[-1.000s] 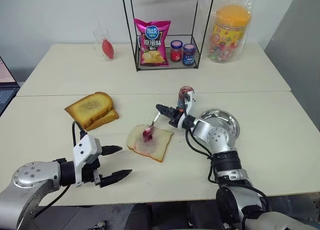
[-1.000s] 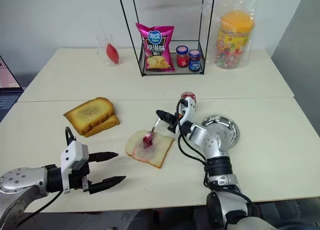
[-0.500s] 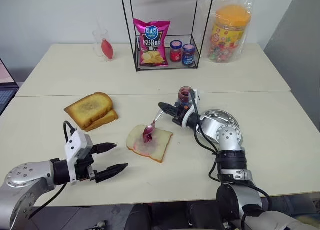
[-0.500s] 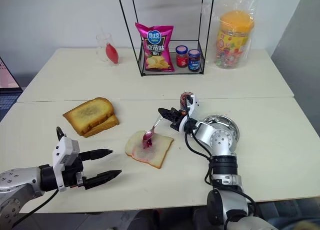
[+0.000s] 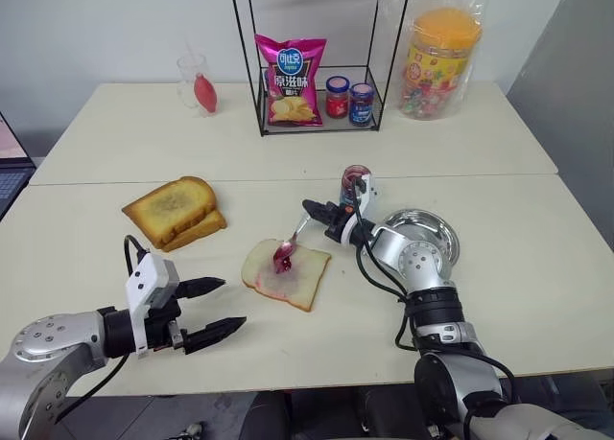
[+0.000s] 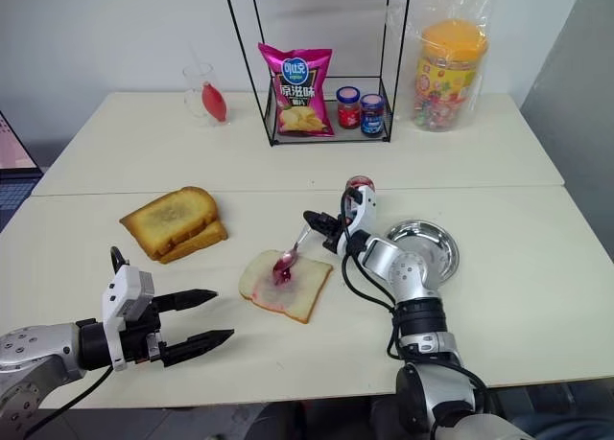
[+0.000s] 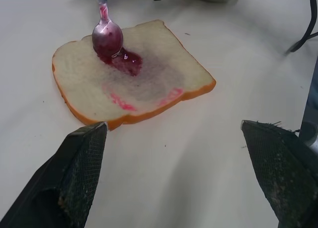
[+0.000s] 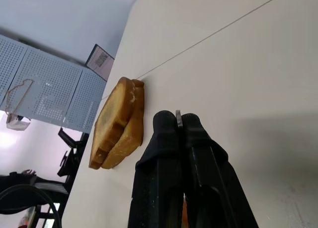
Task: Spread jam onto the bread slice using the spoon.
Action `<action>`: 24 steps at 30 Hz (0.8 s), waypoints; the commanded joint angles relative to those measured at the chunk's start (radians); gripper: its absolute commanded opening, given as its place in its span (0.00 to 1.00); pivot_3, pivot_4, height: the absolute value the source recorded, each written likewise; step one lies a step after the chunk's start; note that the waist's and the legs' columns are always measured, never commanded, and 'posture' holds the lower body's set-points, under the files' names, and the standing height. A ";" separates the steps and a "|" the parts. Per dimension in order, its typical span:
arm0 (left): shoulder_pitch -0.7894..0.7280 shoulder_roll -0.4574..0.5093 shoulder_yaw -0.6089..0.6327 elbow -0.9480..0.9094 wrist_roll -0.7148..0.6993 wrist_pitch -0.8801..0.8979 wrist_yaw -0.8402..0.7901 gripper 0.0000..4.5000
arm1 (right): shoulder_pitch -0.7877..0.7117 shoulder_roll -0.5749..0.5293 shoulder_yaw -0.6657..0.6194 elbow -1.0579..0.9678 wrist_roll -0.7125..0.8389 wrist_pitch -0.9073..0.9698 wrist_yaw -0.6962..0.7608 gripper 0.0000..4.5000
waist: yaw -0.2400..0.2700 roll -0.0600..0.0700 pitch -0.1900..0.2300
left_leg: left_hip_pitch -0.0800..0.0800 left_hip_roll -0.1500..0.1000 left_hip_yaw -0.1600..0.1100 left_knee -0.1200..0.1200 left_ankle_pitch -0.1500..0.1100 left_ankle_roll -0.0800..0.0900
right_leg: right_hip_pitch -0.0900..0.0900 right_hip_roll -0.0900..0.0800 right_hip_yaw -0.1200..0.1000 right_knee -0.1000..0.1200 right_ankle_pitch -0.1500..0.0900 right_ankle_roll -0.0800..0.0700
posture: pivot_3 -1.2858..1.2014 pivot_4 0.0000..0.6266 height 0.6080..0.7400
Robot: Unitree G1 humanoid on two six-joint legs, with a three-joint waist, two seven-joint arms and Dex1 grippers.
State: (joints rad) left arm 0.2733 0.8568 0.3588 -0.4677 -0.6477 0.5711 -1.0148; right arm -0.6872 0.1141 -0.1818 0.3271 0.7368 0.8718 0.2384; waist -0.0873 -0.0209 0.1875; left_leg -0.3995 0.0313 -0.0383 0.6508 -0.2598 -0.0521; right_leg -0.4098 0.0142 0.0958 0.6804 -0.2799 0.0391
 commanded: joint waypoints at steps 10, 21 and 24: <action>0.006 0.013 -0.005 -0.036 0.007 -0.017 -0.015 1.00 | 0.044 -0.146 -0.103 -0.097 0.133 0.234 0.029 0.01 | 0.001 0.000 0.000 | 0.000 0.000 0.000 -0.004 0.000 0.000 | -0.001 0.000 0.000 -0.001 -0.001 -0.001 | 0.52 0.24 1.00; 0.037 0.014 0.002 -0.058 0.009 -0.019 -0.016 1.00 | 0.062 -0.040 -0.135 -0.224 0.226 0.290 -0.064 0.01 | -0.002 0.000 0.000 | 0.000 0.000 0.000 -0.005 0.000 0.000 | -0.002 0.000 0.000 0.000 -0.001 -0.001 | 0.52 0.24 1.00; 0.039 0.014 -0.003 -0.059 0.014 -0.025 -0.019 1.00 | 0.060 0.006 -0.089 -0.195 0.183 0.242 -0.063 0.01 | -0.002 0.000 0.000 | 0.000 0.000 0.000 -0.004 0.000 0.000 | -0.002 0.000 0.000 0.000 -0.001 -0.001 | 0.52 0.24 1.00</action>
State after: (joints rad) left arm 0.3054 0.8598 0.3511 -0.5008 -0.6385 0.5624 -1.0240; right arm -0.6194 0.0964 -0.3080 0.1347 0.9357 1.1551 0.1706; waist -0.0890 -0.0211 0.1873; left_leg -0.3994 0.0312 -0.0380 0.6465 -0.2598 -0.0521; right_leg -0.4116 0.0144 0.0958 0.6800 -0.2804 0.0382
